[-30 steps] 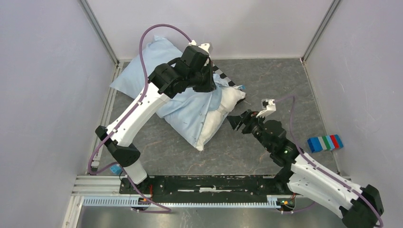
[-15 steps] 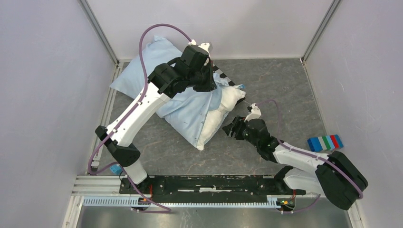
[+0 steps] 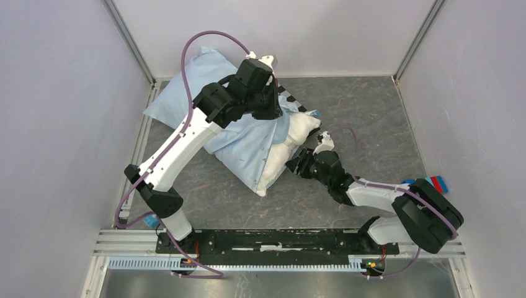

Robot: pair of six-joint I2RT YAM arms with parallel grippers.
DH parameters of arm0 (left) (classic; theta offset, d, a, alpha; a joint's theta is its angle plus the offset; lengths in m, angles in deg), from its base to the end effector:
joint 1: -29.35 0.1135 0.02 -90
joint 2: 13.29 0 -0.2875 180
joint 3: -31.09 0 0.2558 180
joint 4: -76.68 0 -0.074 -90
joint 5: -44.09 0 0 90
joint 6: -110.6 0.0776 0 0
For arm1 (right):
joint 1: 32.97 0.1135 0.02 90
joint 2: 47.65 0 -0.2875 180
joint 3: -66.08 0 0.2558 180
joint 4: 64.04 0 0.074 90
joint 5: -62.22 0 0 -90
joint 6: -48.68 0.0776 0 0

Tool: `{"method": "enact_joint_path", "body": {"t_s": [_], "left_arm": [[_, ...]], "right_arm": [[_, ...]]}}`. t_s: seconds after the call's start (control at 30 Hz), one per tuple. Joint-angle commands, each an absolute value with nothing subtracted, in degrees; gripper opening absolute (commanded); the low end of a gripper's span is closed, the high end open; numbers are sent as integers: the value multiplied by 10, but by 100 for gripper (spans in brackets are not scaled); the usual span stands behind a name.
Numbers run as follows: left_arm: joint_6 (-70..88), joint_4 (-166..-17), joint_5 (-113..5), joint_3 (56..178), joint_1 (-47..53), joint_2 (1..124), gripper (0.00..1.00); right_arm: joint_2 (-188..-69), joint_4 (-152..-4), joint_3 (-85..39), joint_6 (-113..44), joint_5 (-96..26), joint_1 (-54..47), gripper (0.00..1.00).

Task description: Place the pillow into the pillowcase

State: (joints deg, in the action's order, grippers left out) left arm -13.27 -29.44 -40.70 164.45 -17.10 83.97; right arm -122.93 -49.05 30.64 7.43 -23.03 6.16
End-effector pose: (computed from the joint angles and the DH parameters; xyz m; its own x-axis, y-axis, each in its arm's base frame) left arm 0.2687 -0.2724 0.4567 -0.7252 -0.0427 -0.6873 0.3230 0.8604 -0.3943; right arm 0.2218 0.1721 0.1641 -0.6440 0.4420 -0.6245 -0.1311 0.7404 0.6593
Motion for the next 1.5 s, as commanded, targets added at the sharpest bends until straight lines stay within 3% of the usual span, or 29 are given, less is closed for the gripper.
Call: {"method": "enact_joint_path", "body": {"t_s": [0.0, 0.3, 0.5, 0.57, 0.7, 0.77, 0.83, 0.93, 1.03, 1.17, 1.33, 1.47], "left_arm": [[-145, -332, -416, 1682, -170, 823, 2], [-148, -332, -419, 1692, -170, 825, 2], [-142, -311, -414, 1733, -169, 836, 2], [-133, -295, -400, 1767, -169, 841, 2], [-112, -284, -377, 1839, -166, 843, 3], [-95, -279, -368, 1902, -156, 854, 3], [-79, -284, -371, 1979, -134, 866, 3], [-49, -390, -355, 1936, -117, 821, 3], [-38, -496, -370, 1888, -114, 795, 3], [-10, -538, -334, 1990, -111, 826, 3], [-24, -662, -268, 1941, -84, 771, 3], [-121, -591, -409, 1912, -85, 754, 3]], "right_arm": [[-1260, -432, 273, 84, -225, 56, 55], [-1322, -333, 283, 130, -237, 53, 51], [-1374, -255, 278, 165, -254, 42, 59], [-1394, -229, 268, 178, -272, 38, 51], [-1338, -340, 226, 146, -262, 36, 2], [-1266, -425, 195, 108, -249, 35, 0], [-1187, -527, 127, 53, -245, 35, 0], [-1121, -672, -56, -52, -243, 36, 0], [-1138, -771, -256, -134, -251, 36, 0], [-1216, -859, -486, -166, -297, 36, 0], [-1280, -942, -621, -199, -291, 36, 0], [-1313, -955, -692, -253, -203, 15, 0]]}}
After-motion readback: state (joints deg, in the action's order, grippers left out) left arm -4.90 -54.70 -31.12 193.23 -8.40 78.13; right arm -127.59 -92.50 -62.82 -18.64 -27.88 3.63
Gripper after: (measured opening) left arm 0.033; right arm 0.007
